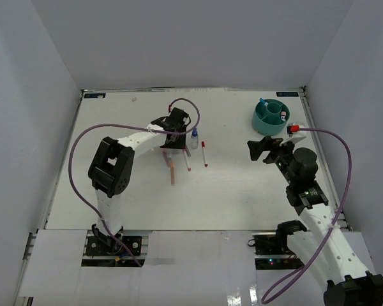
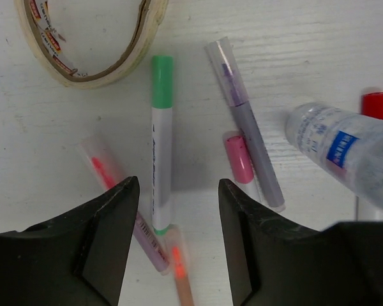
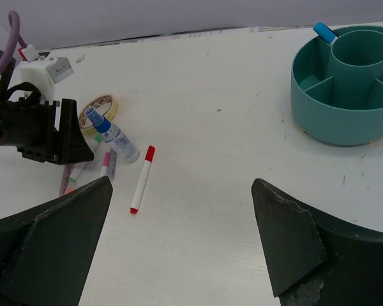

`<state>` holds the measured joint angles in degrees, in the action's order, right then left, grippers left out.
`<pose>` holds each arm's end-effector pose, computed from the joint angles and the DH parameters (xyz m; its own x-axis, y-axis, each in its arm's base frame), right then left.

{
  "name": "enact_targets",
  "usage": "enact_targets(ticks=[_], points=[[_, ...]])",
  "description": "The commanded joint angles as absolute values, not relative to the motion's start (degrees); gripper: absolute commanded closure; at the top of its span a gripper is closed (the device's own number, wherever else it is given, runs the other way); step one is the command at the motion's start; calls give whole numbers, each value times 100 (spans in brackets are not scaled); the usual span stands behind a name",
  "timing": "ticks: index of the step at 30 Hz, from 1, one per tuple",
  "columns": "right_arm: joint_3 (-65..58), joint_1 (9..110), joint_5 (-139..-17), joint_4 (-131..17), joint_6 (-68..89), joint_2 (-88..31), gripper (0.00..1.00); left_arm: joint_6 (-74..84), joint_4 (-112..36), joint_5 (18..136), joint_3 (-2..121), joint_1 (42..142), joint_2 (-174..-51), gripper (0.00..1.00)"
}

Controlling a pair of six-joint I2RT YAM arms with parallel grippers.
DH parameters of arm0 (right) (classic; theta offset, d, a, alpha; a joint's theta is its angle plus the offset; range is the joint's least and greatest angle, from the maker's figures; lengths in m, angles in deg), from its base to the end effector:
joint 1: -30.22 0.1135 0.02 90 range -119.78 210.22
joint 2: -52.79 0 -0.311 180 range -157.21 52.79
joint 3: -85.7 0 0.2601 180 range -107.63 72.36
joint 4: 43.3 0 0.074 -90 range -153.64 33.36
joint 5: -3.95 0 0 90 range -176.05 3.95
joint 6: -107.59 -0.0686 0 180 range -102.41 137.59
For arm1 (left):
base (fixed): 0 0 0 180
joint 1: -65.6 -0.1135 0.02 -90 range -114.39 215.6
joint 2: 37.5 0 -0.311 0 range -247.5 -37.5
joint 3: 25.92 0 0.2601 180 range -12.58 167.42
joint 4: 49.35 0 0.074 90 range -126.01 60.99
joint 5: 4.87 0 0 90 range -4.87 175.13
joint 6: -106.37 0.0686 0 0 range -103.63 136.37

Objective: Sort the stationery into containers
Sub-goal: Pick up the pen from the center of the board.

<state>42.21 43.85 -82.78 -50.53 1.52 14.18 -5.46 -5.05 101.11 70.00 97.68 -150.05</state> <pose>0.1726 0.0459 0.3239 -0.1187 0.2556 -0.9595 -0.2683 0.9221 0.2788 0.3968 -0.2264 0.2040 -0.8352 0.1016 -0.5405 0.0934 0.9947 0.0427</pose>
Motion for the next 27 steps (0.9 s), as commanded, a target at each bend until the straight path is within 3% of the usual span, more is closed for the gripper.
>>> enact_targets(ticks=[1, 19, 27], points=[[4248, 4419, -8385, -4794, 204, 1412, 4, -508, -350, 10060, 7223, 9575, -15009, 37], [4257, 4411, -8438, -4776, 239, 1316, 4, -473, -182, 9840, 7548, 9514, -15668, 48], [4274, 4411, -8455, -4776, 239, 1359, 4, -490, -182, 9804, 7592, 9514, -15765, 58]])
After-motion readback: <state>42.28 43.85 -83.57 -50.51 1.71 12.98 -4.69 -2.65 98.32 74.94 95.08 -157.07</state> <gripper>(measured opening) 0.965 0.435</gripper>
